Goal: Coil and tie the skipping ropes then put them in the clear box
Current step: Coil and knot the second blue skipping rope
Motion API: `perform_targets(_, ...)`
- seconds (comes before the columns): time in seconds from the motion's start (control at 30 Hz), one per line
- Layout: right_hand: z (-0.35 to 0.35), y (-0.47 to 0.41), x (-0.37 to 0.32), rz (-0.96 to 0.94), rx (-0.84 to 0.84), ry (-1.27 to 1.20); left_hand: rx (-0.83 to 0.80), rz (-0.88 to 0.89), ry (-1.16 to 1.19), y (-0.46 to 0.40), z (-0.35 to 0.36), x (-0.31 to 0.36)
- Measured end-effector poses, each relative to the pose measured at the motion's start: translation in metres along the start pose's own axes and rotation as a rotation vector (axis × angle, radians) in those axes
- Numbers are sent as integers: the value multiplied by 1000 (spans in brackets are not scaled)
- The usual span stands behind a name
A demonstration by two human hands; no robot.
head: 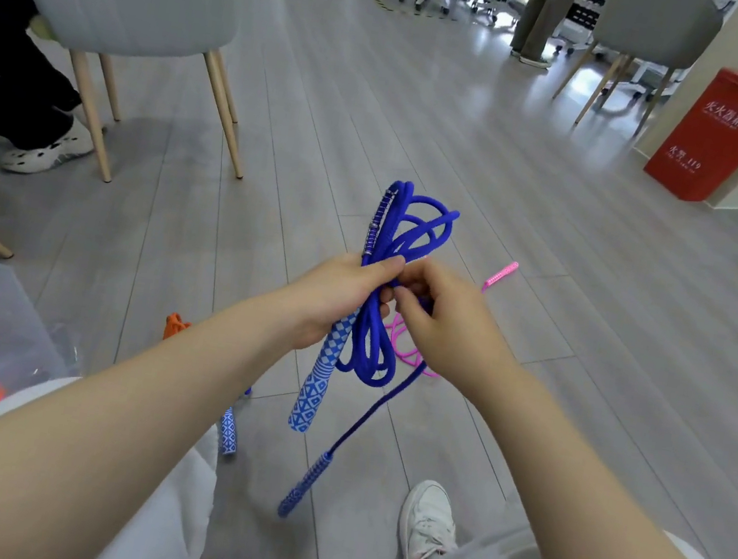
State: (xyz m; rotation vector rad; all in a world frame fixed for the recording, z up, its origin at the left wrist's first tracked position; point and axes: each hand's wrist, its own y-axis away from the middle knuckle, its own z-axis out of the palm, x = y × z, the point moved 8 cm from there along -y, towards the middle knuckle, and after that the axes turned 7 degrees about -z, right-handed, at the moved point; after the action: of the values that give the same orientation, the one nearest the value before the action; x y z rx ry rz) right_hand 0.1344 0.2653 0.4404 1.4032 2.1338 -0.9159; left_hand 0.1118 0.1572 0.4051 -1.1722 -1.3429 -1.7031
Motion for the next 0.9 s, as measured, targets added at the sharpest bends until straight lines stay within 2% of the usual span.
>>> perform_targets(0.13, 5, 3, 11, 152, -45, -168, 109, 55, -40, -4, -11, 4)
perform_targets(0.23, 2, 5, 20, 236, -102, -272, 69, 31, 183, -10, -21, 9)
perform_targets(0.33, -11, 8, 31, 278, -166, -237, 42, 51, 398, -16, -38, 21)
perform_targets(0.5, -44, 17, 55, 355, -153, -111, 197, 129, 744, -22, -97, 34)
perform_targets(0.57, -56, 19, 62, 375, -133, -17, 296, 173, 673, -20, -117, 35)
perform_targets(0.63, -66, 19, 61, 360, -71, 39, 376, 201, 453, -18, -123, 36)
perform_targets(0.7, -69, 17, 54, 320, 3, 44, 388, 213, 199, -13, -112, 38)
perform_targets(0.9, -47, 3, 27, 205, 101, -68, 93, 184, -259, 1, -42, 31)
